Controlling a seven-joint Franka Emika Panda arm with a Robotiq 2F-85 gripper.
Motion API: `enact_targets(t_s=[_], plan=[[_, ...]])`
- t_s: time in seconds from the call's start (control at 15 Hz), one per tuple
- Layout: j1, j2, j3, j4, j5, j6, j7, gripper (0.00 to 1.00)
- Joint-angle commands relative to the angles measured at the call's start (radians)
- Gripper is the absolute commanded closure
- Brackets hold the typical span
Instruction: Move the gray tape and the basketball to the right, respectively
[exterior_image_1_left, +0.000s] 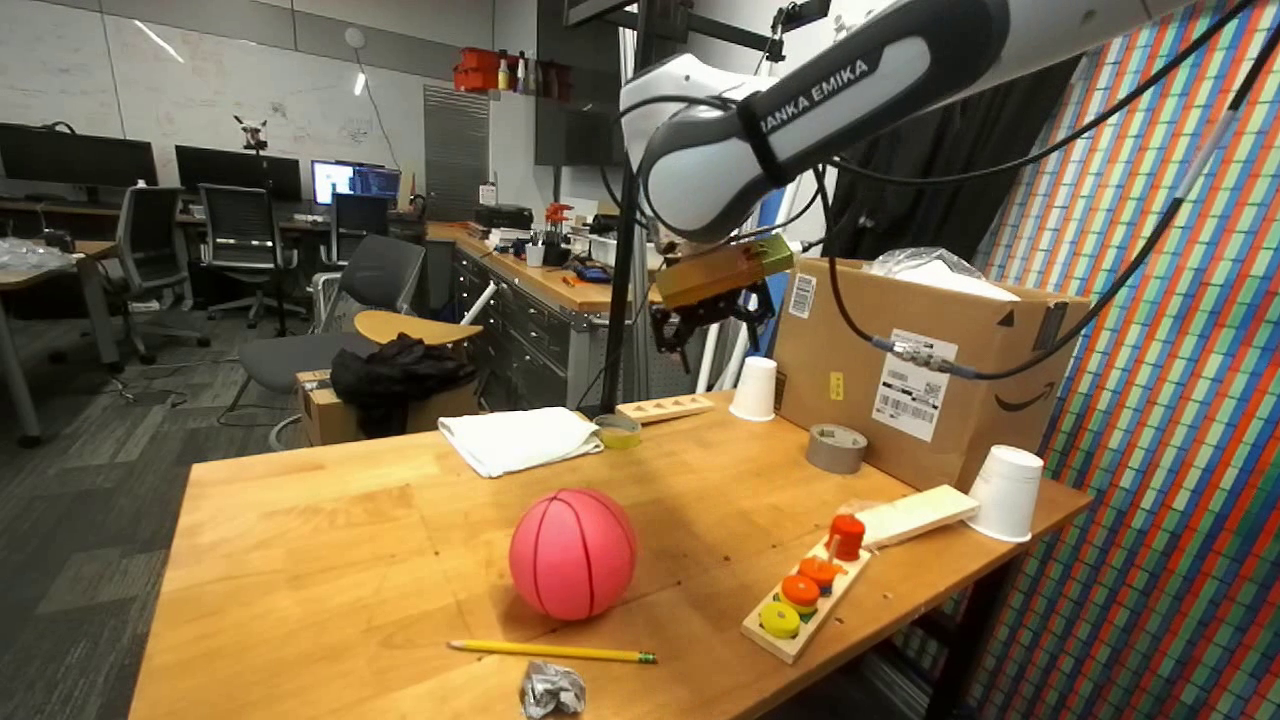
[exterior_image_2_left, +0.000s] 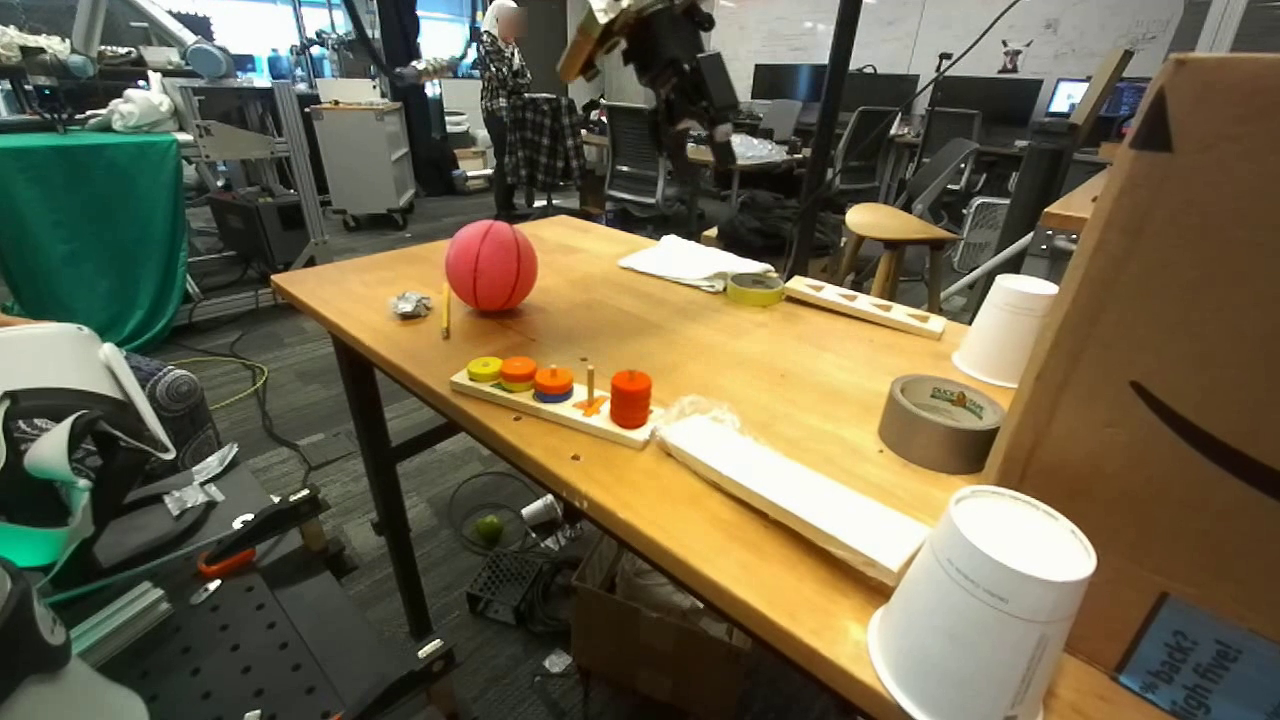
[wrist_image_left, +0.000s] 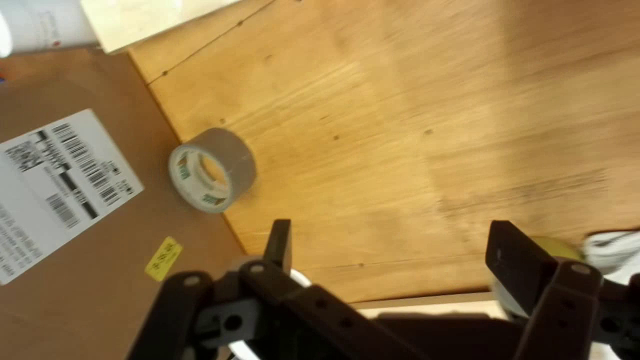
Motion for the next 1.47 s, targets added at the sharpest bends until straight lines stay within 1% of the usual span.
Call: enact_targets(t_s=[0.0,0.33,0.53,0.73,1.0,1.2,1.4], plan=[[0.055,-0.129,0.048,-0.082,0.183,0.023,-0.069,0.00],[0.142,-0.219,0.143,-0.144,0.422,0.028,-0.170,0.00],[0.199,-0.232,0.206,-0.193,0.502,0.037,-0.233,0.00],[0.248,-0.210,0.259,-0.213,0.522,0.043,-0.309,0.00],[0.289,-0.173,0.300,-0.218,0.512,0.048,-0.451,0.00],[0.304,-0.133,0.312,-0.196,0.514,0.053,-0.555,0.00],[0.294,-0.090,0.303,-0.166,0.540,0.057,-0.662,0.00]])
